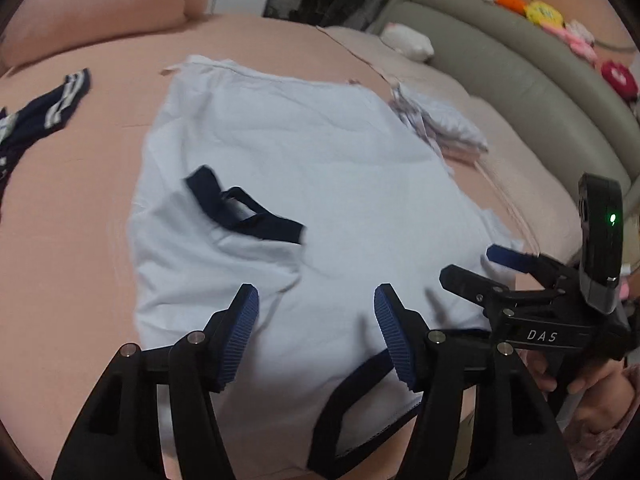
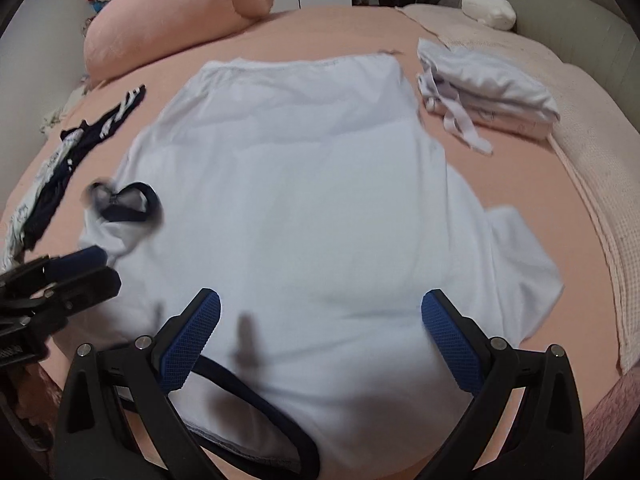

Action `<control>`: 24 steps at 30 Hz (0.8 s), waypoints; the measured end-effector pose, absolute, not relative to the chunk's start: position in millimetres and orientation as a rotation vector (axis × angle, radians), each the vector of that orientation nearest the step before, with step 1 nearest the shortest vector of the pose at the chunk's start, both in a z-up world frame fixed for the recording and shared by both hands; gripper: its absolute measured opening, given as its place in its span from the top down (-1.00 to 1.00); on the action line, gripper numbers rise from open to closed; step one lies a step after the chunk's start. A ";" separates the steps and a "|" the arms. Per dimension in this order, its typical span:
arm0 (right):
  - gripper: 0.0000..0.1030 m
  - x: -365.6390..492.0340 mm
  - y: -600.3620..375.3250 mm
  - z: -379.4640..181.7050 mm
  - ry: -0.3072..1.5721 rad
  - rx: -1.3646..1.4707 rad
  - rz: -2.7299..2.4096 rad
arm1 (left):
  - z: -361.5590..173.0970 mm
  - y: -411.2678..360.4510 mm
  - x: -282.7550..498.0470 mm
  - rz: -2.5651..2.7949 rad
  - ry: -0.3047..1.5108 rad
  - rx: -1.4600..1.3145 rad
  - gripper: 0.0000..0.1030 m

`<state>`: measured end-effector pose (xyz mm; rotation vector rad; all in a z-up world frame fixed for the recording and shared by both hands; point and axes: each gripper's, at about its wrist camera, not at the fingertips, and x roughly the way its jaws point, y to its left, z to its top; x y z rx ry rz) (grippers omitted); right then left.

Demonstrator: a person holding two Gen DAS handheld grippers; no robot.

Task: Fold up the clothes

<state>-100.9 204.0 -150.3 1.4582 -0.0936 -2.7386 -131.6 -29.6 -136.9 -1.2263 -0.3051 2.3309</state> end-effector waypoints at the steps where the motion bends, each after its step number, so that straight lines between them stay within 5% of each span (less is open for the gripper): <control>1: -0.98 -104.4 200.0 -147.2 -0.083 1.440 -2.732 | -133.8 -41.9 -131.6 2.353 -0.358 -1.210 -0.22; 5: -0.98 -122.0 166.3 -135.8 -0.028 1.364 -2.661 | -132.9 -85.7 -133.8 2.505 -0.452 -1.237 -0.22; 10: -0.98 -145.3 99.5 -132.2 0.110 1.272 -2.580 | -161.2 -83.8 -134.5 2.516 -0.216 -1.461 -0.06; 15: -0.90 -168.7 54.2 -174.6 0.466 1.369 -2.533 | -173.1 -65.3 -115.0 2.438 0.077 -1.556 -0.09; 21: -0.90 -181.9 107.4 -163.3 0.262 1.448 -2.745 | -156.1 -99.1 -125.5 2.485 -0.211 -1.458 -0.10; 24: -0.91 -181.5 107.2 -162.6 0.256 1.437 -2.719 | -161.2 -93.0 -141.3 2.525 -0.158 -1.459 -0.22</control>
